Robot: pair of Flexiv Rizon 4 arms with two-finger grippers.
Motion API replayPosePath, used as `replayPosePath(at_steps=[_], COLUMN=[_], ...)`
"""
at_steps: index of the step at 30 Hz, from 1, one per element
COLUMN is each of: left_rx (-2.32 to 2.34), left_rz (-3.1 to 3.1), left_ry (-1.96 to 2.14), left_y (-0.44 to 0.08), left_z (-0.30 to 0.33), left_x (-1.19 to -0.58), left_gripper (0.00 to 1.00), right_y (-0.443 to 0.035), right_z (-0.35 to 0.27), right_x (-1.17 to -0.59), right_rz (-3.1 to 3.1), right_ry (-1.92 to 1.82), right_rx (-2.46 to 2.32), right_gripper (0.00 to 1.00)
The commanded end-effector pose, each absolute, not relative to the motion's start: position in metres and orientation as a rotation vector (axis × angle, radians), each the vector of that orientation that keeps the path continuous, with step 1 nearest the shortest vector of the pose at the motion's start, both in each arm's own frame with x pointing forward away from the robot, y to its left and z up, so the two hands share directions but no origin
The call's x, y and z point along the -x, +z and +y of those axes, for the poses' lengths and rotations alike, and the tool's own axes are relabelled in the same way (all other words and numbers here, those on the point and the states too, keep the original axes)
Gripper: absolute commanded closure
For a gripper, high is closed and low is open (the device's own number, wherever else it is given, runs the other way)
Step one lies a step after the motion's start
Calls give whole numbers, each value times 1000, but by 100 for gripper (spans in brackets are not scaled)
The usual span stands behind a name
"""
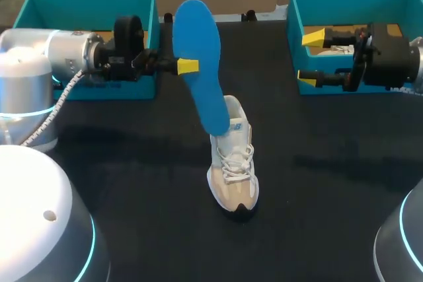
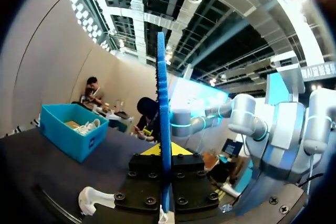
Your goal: Take the shoe out of the shoebox, open the shoe tongue, remove and reinsert the insole, then place the shoe into the shoebox
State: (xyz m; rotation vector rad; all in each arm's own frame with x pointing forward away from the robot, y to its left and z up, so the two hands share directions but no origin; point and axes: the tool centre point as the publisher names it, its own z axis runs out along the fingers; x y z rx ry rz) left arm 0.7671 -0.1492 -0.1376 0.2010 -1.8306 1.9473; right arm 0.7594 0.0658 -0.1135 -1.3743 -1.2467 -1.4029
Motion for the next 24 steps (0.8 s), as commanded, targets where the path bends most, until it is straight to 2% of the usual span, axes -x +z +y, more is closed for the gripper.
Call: replayPosePath(at_steps=[1, 9, 24], left_rx=[-206, -568, -848], left_rz=[-1691, -1610, -1262], left_ry=[1900, 1604, 1185], left_y=[-146, -147, -148], left_z=[-152, -159, -157], left_x=[-775, -780, -778], left_gripper=[100, 100, 100], right_y=[-113, -113, -113], right_z=[67, 67, 67], right_x=[-759, -759, -759], right_rz=[-1248, -1248, -1248], right_ry=[-1400, -1400, -1400], right_rx=[1378, 1378, 1378], right_gripper=[0, 0, 0])
